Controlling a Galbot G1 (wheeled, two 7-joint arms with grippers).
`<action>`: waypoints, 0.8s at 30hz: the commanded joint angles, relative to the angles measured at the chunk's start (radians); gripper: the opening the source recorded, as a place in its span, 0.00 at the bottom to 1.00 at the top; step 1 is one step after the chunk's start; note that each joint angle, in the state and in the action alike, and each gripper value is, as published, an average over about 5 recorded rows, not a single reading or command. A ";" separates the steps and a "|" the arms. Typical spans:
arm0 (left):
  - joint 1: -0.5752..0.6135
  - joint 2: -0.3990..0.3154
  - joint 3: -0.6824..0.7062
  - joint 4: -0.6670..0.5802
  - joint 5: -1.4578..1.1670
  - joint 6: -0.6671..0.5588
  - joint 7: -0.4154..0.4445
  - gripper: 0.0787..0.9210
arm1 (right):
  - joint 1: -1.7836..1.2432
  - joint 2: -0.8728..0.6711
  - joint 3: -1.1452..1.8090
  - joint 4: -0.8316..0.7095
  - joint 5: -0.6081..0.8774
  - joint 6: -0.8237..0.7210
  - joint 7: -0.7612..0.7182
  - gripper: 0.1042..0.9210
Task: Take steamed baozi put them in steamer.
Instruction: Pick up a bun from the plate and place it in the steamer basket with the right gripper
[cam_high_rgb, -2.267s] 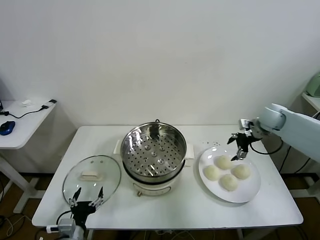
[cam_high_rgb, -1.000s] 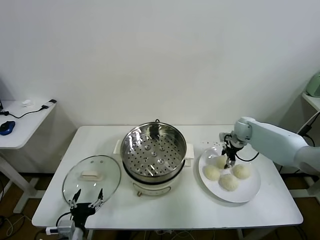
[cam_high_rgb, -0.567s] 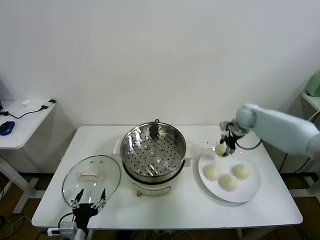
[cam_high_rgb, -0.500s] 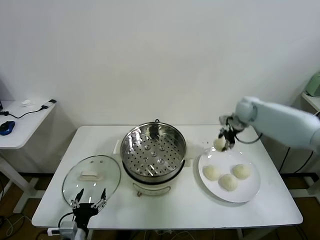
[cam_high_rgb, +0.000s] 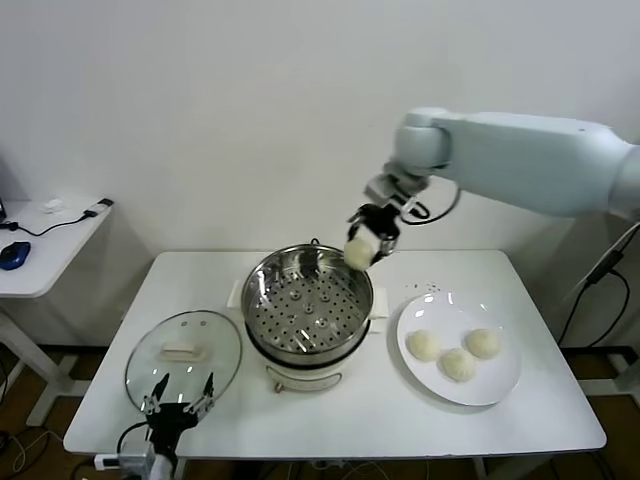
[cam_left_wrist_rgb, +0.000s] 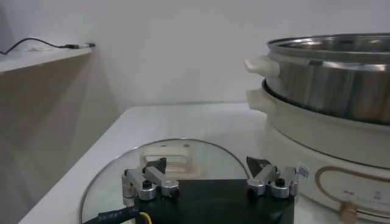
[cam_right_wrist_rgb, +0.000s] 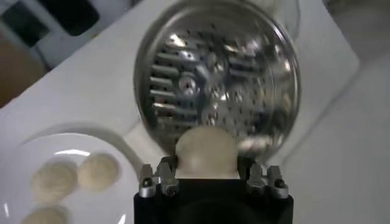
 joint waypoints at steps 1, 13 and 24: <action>0.003 0.002 0.003 0.000 0.003 -0.005 -0.001 0.88 | -0.191 0.193 0.105 -0.233 -0.343 0.359 -0.003 0.66; 0.003 0.004 0.009 0.006 0.004 -0.010 -0.001 0.88 | -0.385 0.296 0.186 -0.509 -0.470 0.444 0.028 0.66; -0.004 0.007 0.005 0.015 -0.004 -0.016 -0.002 0.88 | -0.439 0.387 0.254 -0.707 -0.540 0.461 0.078 0.66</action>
